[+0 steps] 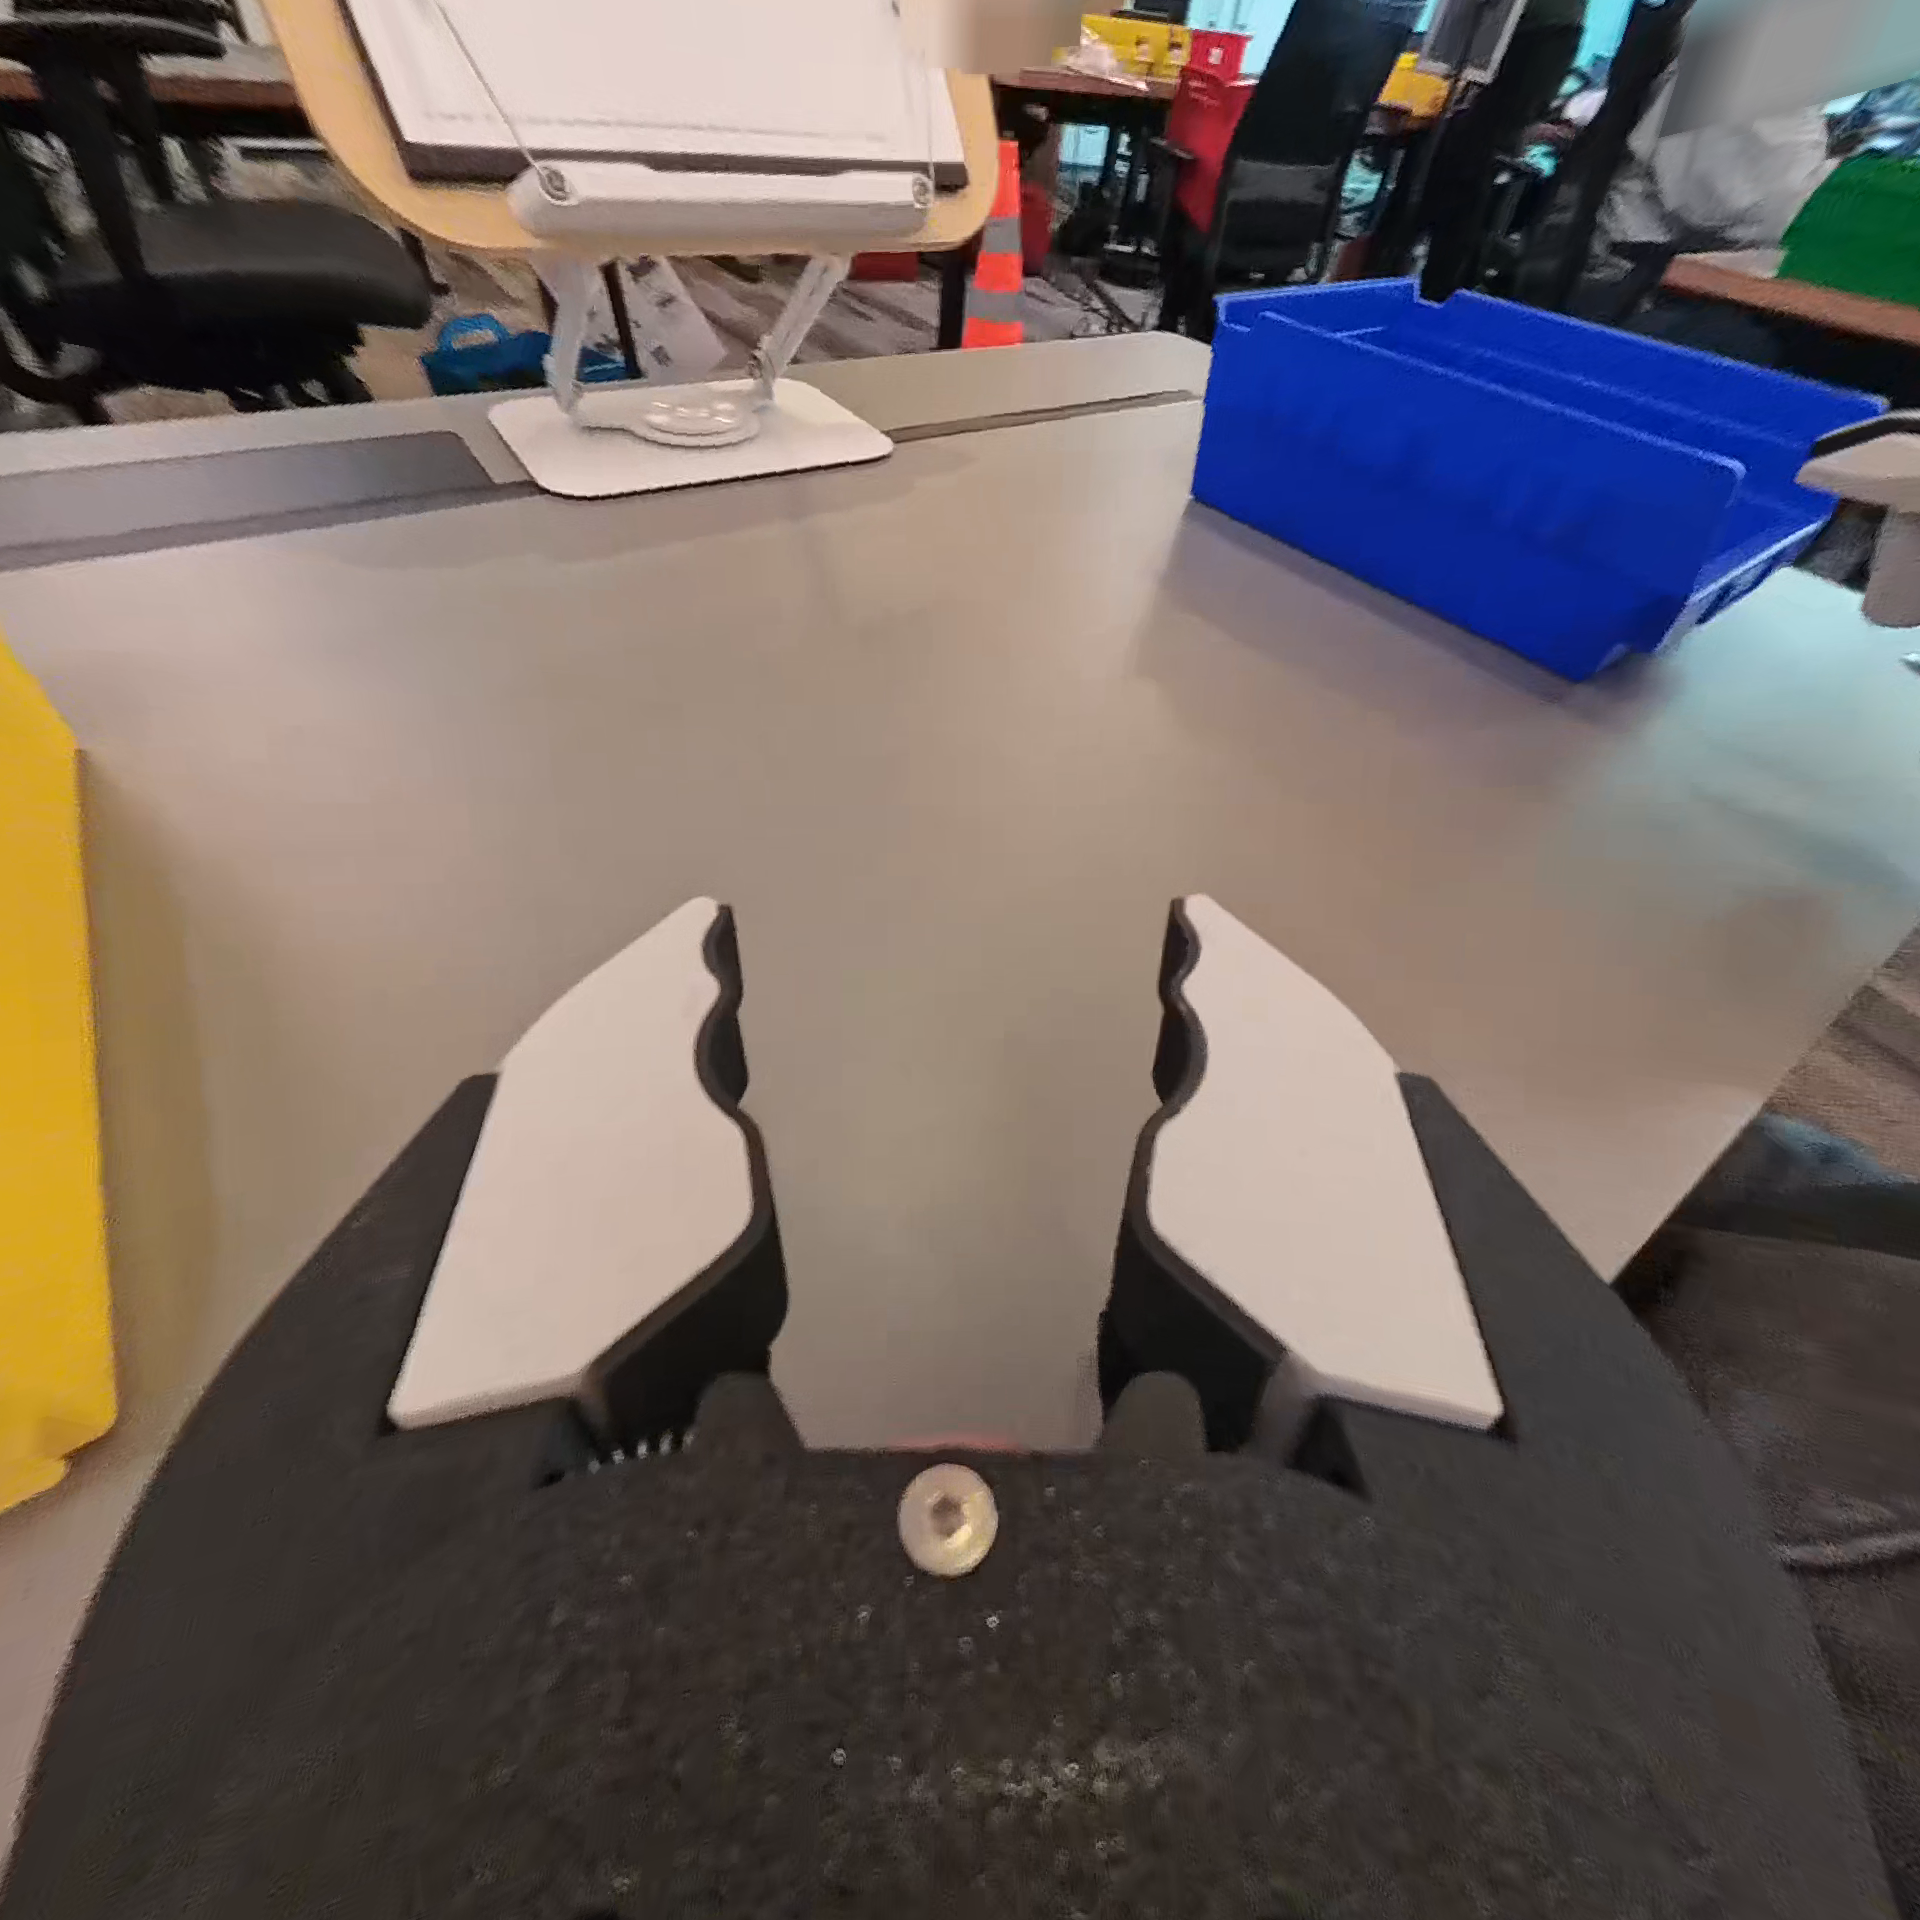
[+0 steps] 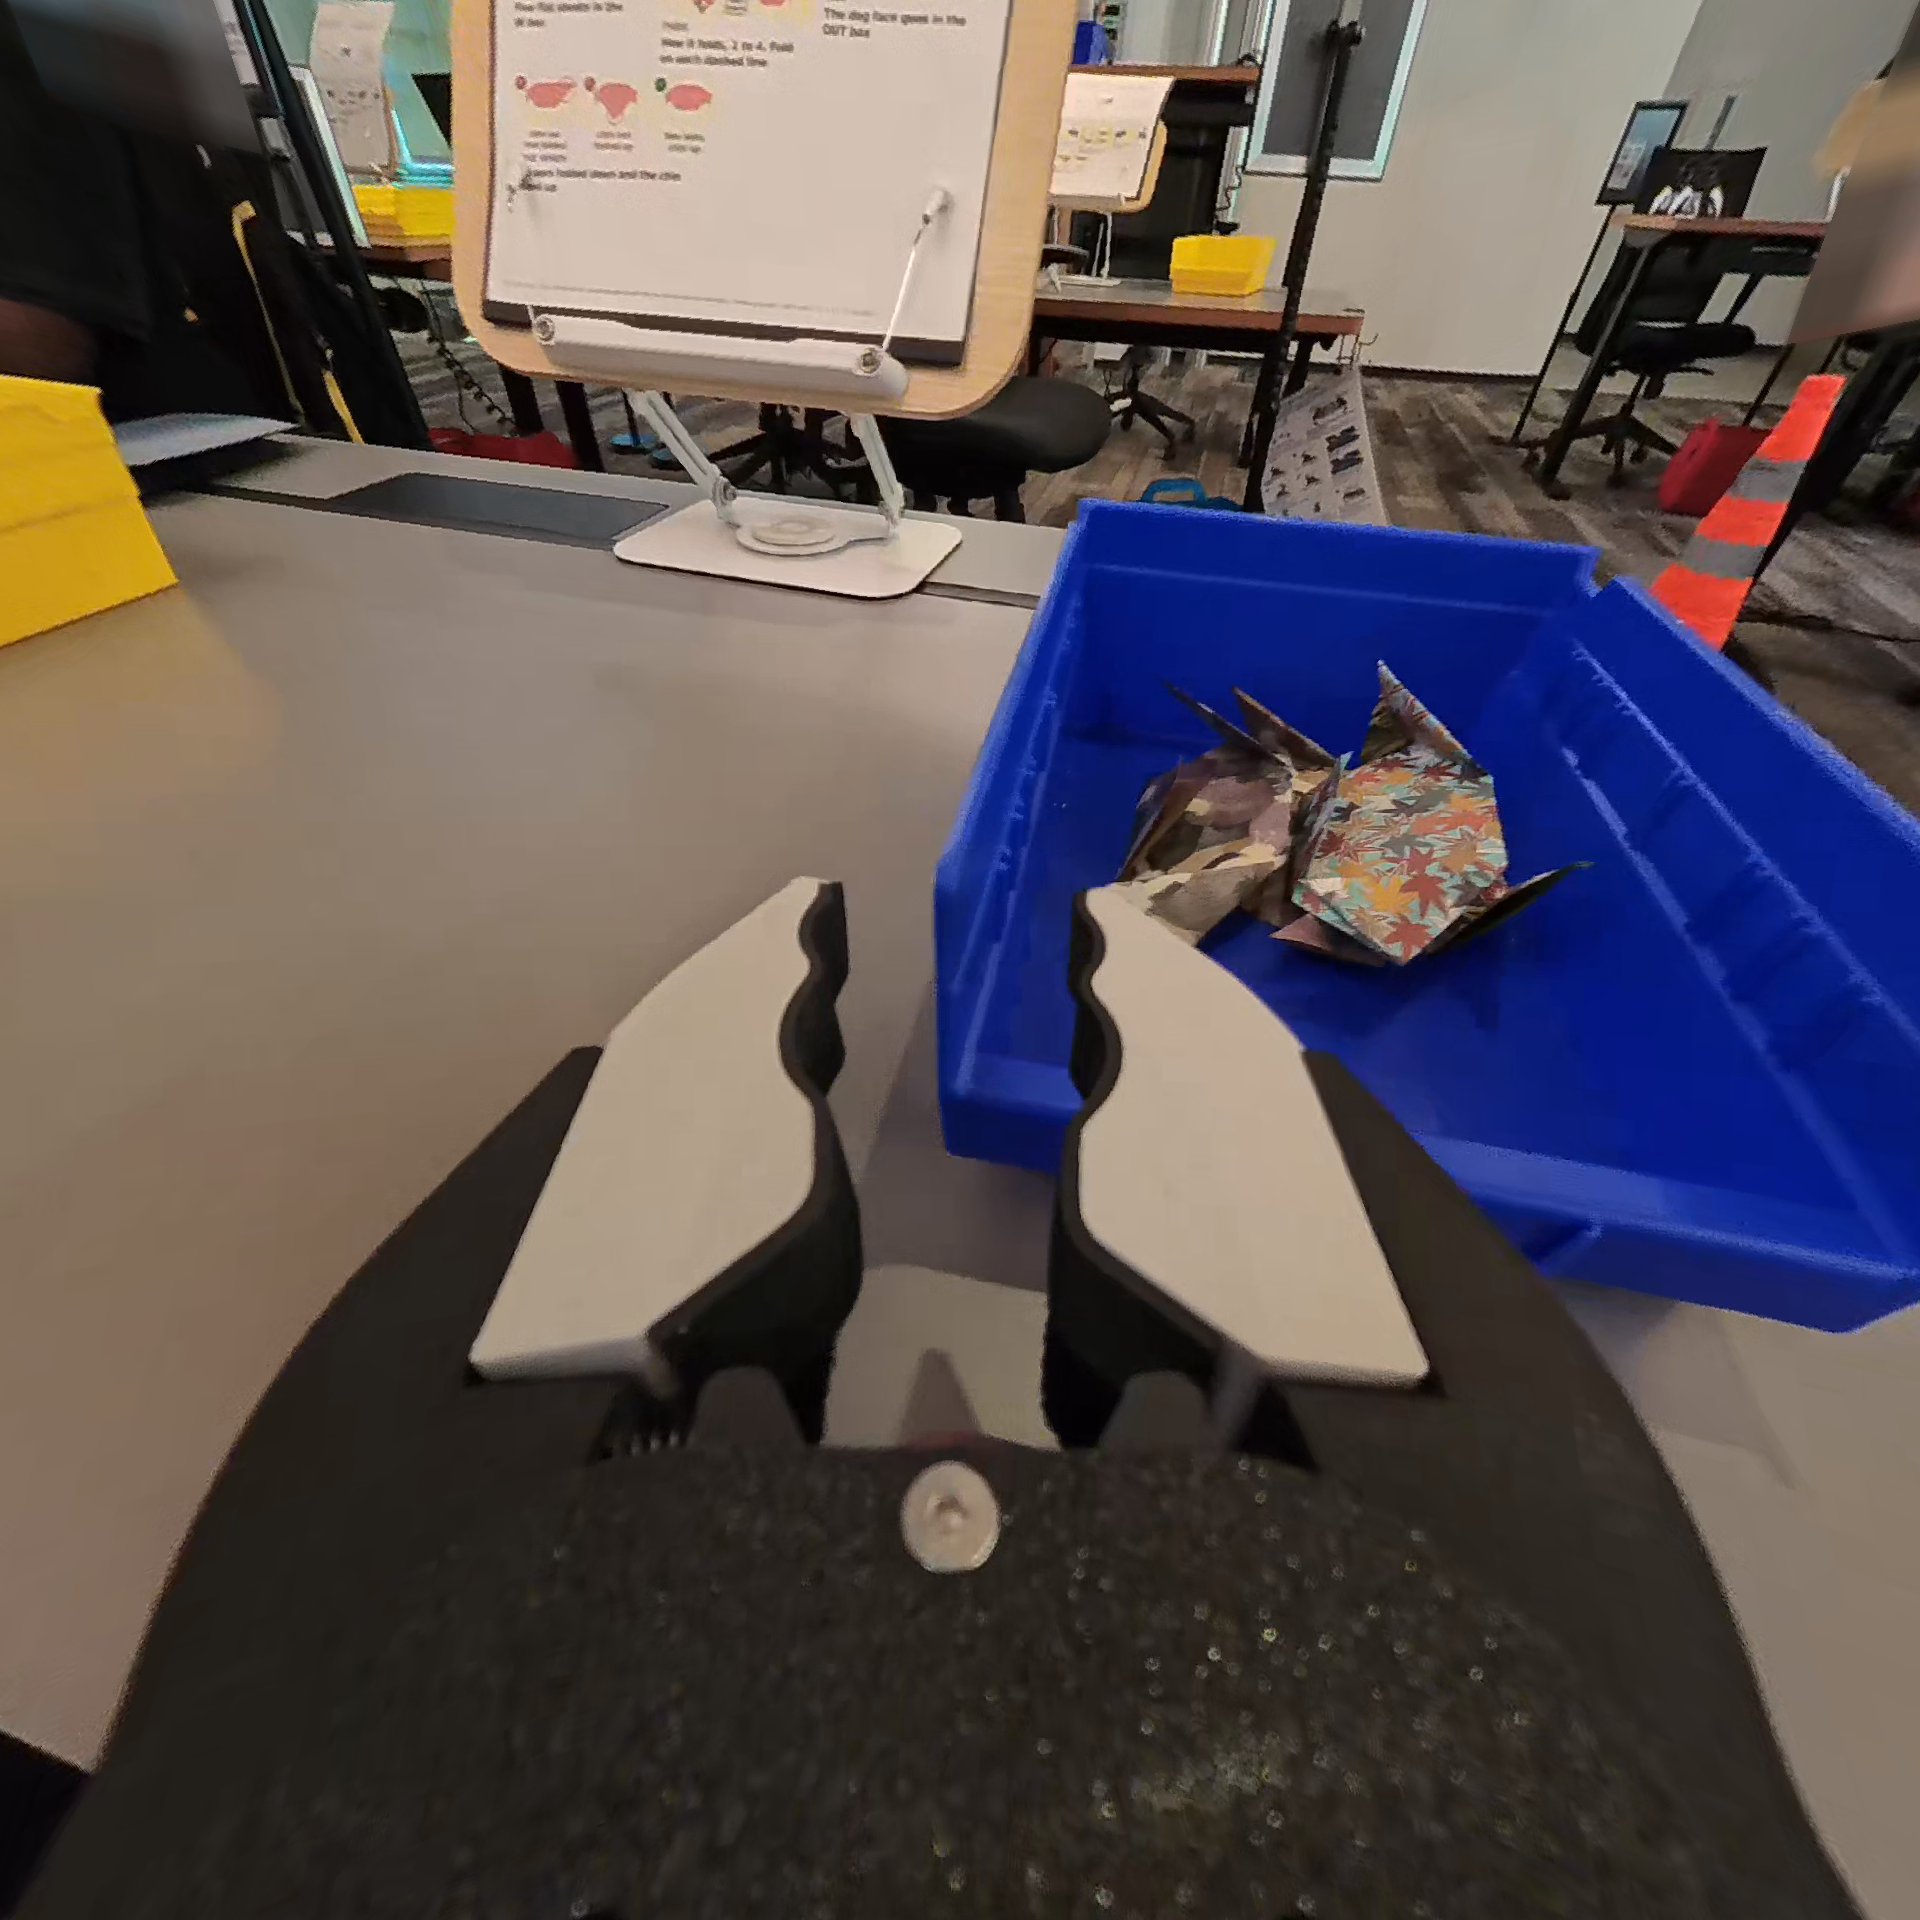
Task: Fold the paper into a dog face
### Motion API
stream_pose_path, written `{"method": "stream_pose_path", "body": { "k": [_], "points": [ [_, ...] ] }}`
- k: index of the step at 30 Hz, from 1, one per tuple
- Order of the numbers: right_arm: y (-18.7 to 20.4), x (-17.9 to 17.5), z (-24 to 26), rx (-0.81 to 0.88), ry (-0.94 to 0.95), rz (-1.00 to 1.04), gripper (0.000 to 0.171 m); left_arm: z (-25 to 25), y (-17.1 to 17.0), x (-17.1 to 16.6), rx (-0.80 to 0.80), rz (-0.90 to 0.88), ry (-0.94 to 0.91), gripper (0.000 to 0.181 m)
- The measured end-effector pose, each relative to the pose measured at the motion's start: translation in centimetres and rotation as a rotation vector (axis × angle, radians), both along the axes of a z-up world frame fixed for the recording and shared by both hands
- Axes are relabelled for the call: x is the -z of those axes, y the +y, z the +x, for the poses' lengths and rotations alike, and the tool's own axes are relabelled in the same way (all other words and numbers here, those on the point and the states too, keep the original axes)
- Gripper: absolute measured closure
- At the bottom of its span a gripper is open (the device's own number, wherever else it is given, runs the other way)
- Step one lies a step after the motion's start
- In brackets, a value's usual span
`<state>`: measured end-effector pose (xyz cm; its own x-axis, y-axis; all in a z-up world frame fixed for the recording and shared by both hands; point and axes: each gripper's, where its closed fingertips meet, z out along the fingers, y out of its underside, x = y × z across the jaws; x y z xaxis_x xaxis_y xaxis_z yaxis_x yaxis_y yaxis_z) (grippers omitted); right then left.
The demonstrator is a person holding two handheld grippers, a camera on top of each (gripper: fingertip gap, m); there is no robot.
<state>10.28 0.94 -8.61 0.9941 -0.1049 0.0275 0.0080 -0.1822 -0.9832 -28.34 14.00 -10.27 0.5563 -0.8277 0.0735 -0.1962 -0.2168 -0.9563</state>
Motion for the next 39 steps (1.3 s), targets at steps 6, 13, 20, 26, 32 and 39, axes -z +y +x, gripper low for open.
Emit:
{"method": "stream_pose_path", "body": {
  "k": [6,13,20,26,32,39],
  "points": [
    [1.4,1.4,-2.2,-0.077,0.006,-0.062,0.132,-2.3,1.1,-0.1,-0.104,-0.018,0.024,0.104],
    [2.0,1.4,-2.4,-0.09,-0.034,-0.061,0.136,-16.1,10.8,-8.1,-0.376,-0.175,0.126,0.086],
    [1.8,0.2,-1.7,-0.062,-0.006,-0.007,0.134,-19.4,20.3,3.2,-0.368,-0.544,0.479,0.078],
    [1.6,0.3,-2.0,-0.052,-0.064,-0.026,0.134,-18.0,22.5,8.1,-0.393,-0.538,0.659,0.078],
    [1.6,0.7,-2.0,-0.051,-0.058,-0.04,0.134,-17.8,22.2,8.9,-0.388,-0.617,0.693,0.095],
    [1.7,0.9,-2.1,-0.058,-0.065,-0.051,0.134,-18.9,22.8,8.6,-0.404,-0.623,0.703,0.121]
  ]
}}
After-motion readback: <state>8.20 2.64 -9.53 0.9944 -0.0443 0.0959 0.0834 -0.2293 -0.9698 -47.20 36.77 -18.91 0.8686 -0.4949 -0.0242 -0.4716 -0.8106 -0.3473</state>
